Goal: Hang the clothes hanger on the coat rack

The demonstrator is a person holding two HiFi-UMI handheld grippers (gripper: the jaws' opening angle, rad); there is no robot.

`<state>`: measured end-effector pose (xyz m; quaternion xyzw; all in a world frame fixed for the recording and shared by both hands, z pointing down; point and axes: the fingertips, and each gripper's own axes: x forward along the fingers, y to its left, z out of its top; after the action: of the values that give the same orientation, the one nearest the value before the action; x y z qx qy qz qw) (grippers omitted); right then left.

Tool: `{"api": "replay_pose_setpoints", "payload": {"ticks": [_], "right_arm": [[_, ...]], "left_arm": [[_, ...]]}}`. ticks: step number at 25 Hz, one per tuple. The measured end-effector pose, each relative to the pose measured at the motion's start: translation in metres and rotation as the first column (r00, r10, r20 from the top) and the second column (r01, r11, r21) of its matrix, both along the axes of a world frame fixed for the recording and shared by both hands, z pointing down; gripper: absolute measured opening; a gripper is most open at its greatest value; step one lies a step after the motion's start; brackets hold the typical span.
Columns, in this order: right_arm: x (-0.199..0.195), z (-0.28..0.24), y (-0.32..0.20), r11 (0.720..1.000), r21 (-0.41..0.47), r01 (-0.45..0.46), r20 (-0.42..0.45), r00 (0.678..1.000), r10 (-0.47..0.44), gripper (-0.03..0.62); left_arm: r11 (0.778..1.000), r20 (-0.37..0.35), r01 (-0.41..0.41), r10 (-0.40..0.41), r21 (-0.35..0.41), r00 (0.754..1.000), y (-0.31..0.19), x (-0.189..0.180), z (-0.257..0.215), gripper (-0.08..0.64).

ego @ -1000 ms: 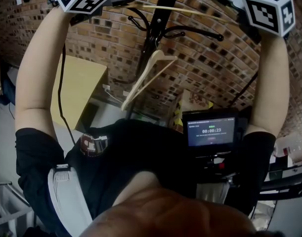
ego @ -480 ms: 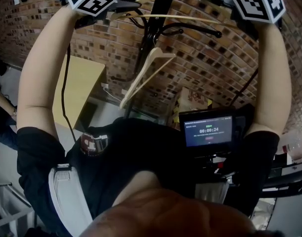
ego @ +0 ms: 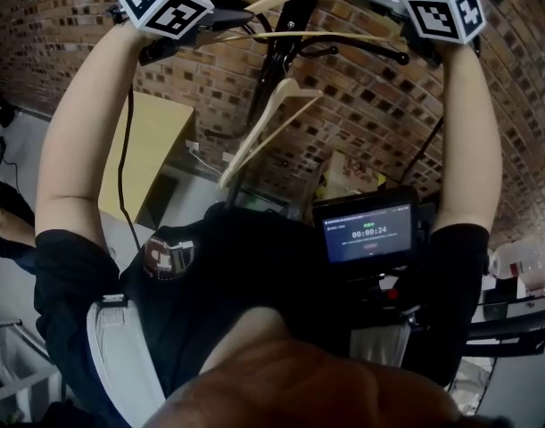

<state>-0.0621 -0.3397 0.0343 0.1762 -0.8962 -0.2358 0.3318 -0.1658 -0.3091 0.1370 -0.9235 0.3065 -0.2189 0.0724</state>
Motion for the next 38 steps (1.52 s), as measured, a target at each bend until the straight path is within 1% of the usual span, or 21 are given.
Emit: {"api": "replay_pose_setpoints", "payload": {"ticks": [2, 3, 7, 10, 13, 16, 19, 21, 24, 26, 29, 32, 34, 37, 38], "right_arm": [[0.0, 0.003, -0.006, 0.999, -0.016, 0.028, 0.043, 0.999, -0.027, 0.106], [0.0, 0.003, -0.007, 0.999, -0.021, 0.04, 0.07, 0.997, -0.038, 0.107], [0.003, 0.006, -0.014, 0.995, -0.032, 0.091, 0.202, 0.976, -0.083, 0.11], [0.006, 0.011, -0.018, 0.992, -0.054, 0.117, 0.283, 0.954, -0.097, 0.12], [0.004, 0.012, -0.009, 0.986, -0.072, 0.149, 0.306, 0.944, -0.12, 0.12], [0.002, 0.01, -0.002, 0.988, -0.047, 0.149, 0.293, 0.948, -0.129, 0.12], [0.005, 0.005, 0.0, 0.991, -0.011, 0.131, 0.304, 0.945, -0.121, 0.123], [0.008, 0.001, -0.001, 0.993, -0.004, 0.119, 0.334, 0.936, -0.11, 0.137], [0.015, -0.004, -0.01, 0.995, -0.002, 0.097, 0.401, 0.912, -0.088, 0.146], [0.023, -0.009, -0.017, 0.997, 0.01, 0.074, 0.442, 0.894, -0.071, 0.161], [0.041, -0.018, -0.026, 0.999, 0.031, 0.03, 0.517, 0.855, -0.042, 0.161], [0.066, -0.019, -0.029, 0.999, 0.031, -0.02, 0.578, 0.816, -0.002, 0.16], [0.085, -0.012, -0.031, 0.999, 0.012, -0.048, 0.611, 0.791, 0.03, 0.155], [0.12, 0.008, -0.038, 0.997, -0.036, -0.073, 0.657, 0.75, 0.079, 0.143], [0.132, 0.016, -0.039, 0.996, -0.052, -0.077, 0.663, 0.743, 0.092, 0.141]], "left_arm": [[1.0, -0.059, -0.014, 0.014, -0.009, 0.998, 0.004, 0.0, -0.001, 0.066], [1.0, -0.085, -0.017, 0.017, 0.001, 0.996, 0.006, -0.001, -0.002, 0.066], [0.995, -0.192, -0.015, 0.033, 0.094, 0.981, 0.018, -0.002, -0.007, 0.067], [0.989, -0.235, -0.016, 0.051, 0.148, 0.971, 0.035, 0.0, -0.003, 0.072], [0.981, -0.248, 0.015, 0.035, 0.196, 0.968, 0.048, -0.001, 0.005, 0.072], [0.974, -0.238, 0.047, 0.007, 0.222, 0.971, 0.055, -0.01, 0.018, 0.073], [0.972, -0.283, 0.068, -0.001, 0.225, 0.959, 0.064, -0.025, 0.03, 0.074], [0.971, -0.325, 0.088, -0.011, 0.222, 0.946, 0.072, -0.036, 0.034, 0.074], [0.968, -0.387, 0.133, -0.041, 0.213, 0.921, 0.086, -0.053, 0.039, 0.074], [0.964, -0.433, 0.166, -0.061, 0.21, 0.899, 0.093, -0.066, 0.043, 0.072], [0.952, -0.494, 0.225, -0.096, 0.209, 0.864, 0.103, -0.083, 0.052, 0.074], [0.936, -0.539, 0.284, -0.134, 0.205, 0.832, 0.114, -0.1, 0.068, 0.072], [0.927, -0.549, 0.316, -0.16, 0.203, 0.82, 0.119, -0.108, 0.081, 0.072], [0.918, -0.538, 0.342, -0.189, 0.199, 0.822, 0.123, -0.104, 0.094, 0.072], [0.919, -0.534, 0.344, -0.194, 0.196, 0.823, 0.123, -0.098, 0.096, 0.072]]}}
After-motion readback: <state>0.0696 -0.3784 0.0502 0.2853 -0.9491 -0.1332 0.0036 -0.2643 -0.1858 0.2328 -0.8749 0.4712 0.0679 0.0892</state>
